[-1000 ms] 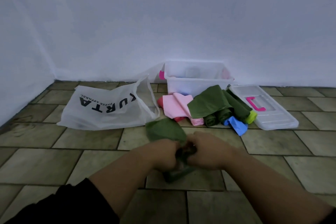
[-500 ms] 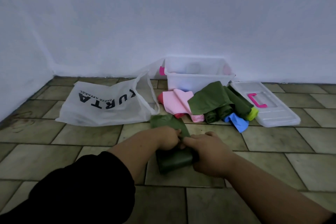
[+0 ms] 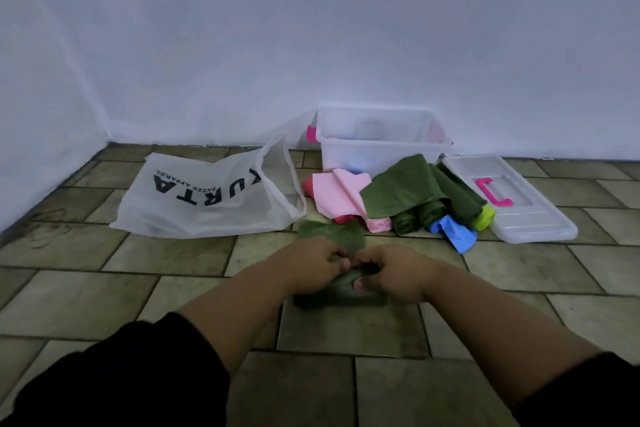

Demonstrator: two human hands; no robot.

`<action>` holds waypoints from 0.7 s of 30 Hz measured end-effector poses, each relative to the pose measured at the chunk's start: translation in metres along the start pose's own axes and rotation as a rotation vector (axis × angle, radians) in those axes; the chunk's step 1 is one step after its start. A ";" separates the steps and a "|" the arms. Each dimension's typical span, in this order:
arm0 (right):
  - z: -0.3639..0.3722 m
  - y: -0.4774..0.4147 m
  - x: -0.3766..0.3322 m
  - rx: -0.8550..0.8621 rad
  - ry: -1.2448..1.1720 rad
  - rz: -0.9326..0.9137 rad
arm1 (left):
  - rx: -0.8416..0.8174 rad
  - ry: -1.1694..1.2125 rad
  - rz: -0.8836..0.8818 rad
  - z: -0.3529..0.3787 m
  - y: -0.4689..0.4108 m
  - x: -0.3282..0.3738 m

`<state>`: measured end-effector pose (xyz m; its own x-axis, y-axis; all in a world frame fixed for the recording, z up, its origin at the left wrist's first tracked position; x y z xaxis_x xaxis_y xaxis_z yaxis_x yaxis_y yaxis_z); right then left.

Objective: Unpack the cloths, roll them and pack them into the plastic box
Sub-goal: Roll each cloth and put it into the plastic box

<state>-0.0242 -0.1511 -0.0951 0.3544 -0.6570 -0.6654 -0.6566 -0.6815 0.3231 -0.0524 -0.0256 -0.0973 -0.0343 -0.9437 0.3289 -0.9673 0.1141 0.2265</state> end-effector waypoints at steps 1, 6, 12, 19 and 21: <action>0.000 -0.001 0.002 -0.007 -0.007 0.007 | 0.021 0.019 -0.001 0.003 0.004 -0.004; 0.006 -0.004 0.008 0.015 0.060 0.044 | -0.024 0.012 -0.078 0.018 0.012 -0.017; 0.006 -0.005 0.018 0.190 0.146 0.054 | 0.184 -0.278 0.019 0.004 0.015 -0.009; 0.003 0.009 0.015 0.396 0.217 -0.131 | 0.094 -0.147 -0.003 0.018 0.018 -0.013; 0.004 0.014 0.017 0.361 0.207 -0.168 | 0.112 -0.200 -0.022 0.015 0.016 -0.015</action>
<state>-0.0305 -0.1702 -0.1045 0.5777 -0.6223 -0.5283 -0.7558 -0.6522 -0.0582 -0.0715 -0.0143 -0.1124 -0.0507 -0.9896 0.1345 -0.9899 0.0677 0.1247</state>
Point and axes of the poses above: each hand's wrist, its own y-axis away from the middle knuckle, its own z-axis out of the palm, x = y × z, the point moved 6 cm from there along -y, towards the middle knuckle, and after that the axes turned 8 degrees about -y, right-handed, at the moved point
